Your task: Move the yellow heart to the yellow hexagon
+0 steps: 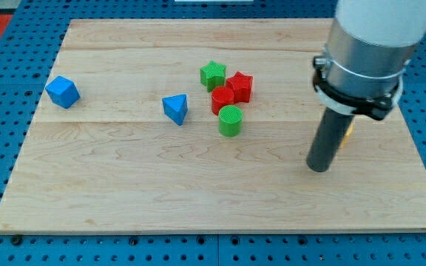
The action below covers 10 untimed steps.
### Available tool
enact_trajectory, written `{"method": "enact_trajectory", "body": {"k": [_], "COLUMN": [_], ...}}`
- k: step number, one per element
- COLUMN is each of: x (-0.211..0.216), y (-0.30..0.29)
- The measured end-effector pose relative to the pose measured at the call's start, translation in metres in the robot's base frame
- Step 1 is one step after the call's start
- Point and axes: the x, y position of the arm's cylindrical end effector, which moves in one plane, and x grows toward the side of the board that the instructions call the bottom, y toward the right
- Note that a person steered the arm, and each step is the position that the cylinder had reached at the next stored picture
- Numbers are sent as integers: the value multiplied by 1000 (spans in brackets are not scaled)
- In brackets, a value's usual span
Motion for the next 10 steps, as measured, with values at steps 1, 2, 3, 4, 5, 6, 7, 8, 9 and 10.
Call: {"method": "enact_trajectory", "body": {"k": [1, 2, 3, 4, 5, 6, 7, 8, 9, 10], "x": [-29, -45, -31, -29, -62, -87, -80, -68, -72, -86], "y": [22, 34, 34, 42, 57, 65, 64, 37, 8, 12]}}
